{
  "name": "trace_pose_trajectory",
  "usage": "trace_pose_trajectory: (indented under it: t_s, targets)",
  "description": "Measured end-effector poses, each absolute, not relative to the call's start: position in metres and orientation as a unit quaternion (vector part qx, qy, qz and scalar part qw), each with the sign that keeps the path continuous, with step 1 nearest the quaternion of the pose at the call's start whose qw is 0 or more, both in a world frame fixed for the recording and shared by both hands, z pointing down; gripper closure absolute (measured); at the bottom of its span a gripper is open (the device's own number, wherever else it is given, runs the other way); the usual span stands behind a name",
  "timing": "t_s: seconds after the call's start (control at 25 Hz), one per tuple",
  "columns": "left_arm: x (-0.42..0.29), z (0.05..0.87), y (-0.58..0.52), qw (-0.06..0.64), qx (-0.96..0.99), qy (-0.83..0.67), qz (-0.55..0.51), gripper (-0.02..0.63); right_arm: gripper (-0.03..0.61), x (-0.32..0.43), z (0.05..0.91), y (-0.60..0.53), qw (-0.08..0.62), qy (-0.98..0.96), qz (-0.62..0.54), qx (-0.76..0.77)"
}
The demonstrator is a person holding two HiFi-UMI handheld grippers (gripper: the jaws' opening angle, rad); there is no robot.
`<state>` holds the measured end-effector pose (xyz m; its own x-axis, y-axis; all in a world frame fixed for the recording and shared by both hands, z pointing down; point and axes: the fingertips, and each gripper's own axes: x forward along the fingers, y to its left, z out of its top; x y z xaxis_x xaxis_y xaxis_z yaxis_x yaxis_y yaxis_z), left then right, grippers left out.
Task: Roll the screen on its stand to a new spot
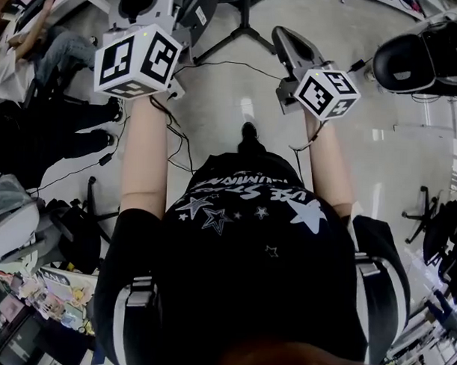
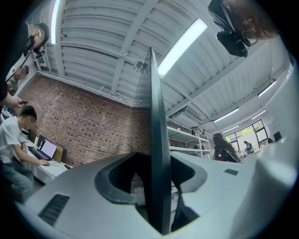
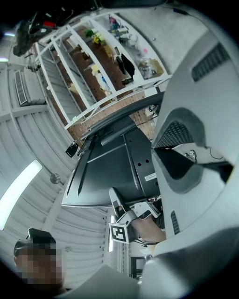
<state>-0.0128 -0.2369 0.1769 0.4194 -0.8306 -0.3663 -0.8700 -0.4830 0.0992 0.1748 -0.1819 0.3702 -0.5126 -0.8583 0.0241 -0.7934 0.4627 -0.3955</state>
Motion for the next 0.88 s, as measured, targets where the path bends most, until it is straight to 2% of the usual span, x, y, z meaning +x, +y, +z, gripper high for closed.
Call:
trace_pose_trajectory:
  t_s: [0.36,0.68,0.72,0.8,0.88]
  targets:
    - [-0.007,0.178,-0.239,0.056,-0.854,0.49,0.166,0.39,0.572,0.181,0.36,-0.158,0.091,0.845,-0.167,-0.5]
    - [-0.01,0.17,-0.231,0.087,-0.853,0.49,0.158,0.387,0.572,0.181,0.343,-0.146,0.107,0.844,-0.15,-0.504]
    - [-0.013,0.168,-0.23,0.088,-0.85,0.493,0.165,0.38,0.572,0.181,0.342,-0.143,0.109,0.842,-0.149,-0.507]
    - [-0.023,0.165,-0.224,0.091,-0.843,0.498,0.182,0.311,0.572,0.18,0.342,-0.138,0.113,0.838,-0.149,-0.512]
    - [-0.031,0.166,-0.216,0.09,-0.841,0.498,0.191,0.285,0.572,0.181,0.342,-0.132,0.113,0.835,-0.149,-0.518]
